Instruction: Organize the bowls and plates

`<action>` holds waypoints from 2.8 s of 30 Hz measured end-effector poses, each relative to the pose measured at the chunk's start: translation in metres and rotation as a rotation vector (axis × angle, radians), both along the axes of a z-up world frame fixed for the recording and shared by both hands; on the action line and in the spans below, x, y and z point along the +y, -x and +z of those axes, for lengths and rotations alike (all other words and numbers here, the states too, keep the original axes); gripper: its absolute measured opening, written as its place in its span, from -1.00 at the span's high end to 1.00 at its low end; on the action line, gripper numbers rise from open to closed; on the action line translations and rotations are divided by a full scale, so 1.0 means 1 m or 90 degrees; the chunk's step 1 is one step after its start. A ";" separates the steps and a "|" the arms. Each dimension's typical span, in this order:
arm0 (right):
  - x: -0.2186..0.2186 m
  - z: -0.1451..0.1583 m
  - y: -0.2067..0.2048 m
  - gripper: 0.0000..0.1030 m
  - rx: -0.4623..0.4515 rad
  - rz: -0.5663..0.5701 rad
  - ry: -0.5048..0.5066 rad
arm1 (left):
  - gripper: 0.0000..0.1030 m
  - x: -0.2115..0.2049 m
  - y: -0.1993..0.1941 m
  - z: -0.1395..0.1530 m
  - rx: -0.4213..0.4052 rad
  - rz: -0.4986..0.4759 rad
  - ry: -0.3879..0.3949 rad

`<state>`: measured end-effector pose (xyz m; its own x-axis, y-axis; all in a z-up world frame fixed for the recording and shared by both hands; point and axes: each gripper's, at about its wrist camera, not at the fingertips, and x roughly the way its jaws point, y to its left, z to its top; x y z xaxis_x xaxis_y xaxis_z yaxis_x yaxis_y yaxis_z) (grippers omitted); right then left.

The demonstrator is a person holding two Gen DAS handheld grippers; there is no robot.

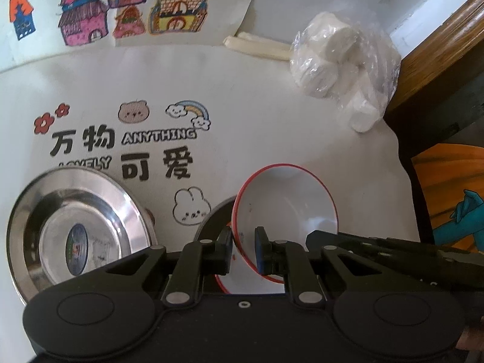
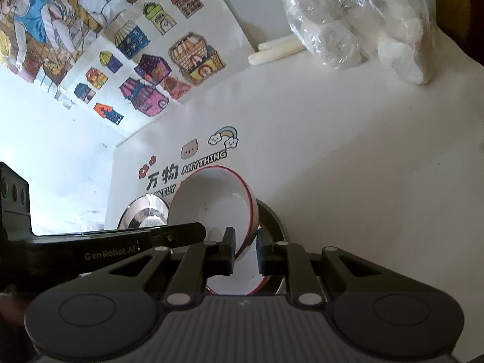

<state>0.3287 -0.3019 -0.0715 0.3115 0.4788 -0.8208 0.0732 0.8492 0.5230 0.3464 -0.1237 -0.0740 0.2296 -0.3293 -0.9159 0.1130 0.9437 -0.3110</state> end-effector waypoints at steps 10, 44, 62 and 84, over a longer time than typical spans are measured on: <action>0.001 -0.005 0.004 0.68 0.022 0.028 -0.003 | 0.71 0.002 0.006 -0.003 0.018 0.002 -0.001; 0.003 -0.019 0.000 0.65 0.065 0.078 -0.010 | 0.53 -0.009 0.013 -0.011 0.053 0.001 -0.032; -0.002 -0.014 0.006 0.49 0.048 0.067 -0.016 | 0.22 -0.005 0.019 -0.007 0.045 0.006 -0.037; -0.018 0.011 0.053 -0.99 -0.015 -0.056 0.114 | -0.98 0.032 0.045 0.008 0.047 0.076 -0.022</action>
<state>0.2755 -0.3201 -0.0609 0.3659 0.2950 -0.8827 0.1415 0.9197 0.3661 0.3018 -0.0922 -0.0665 0.1974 -0.2716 -0.9420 -0.0227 0.9593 -0.2813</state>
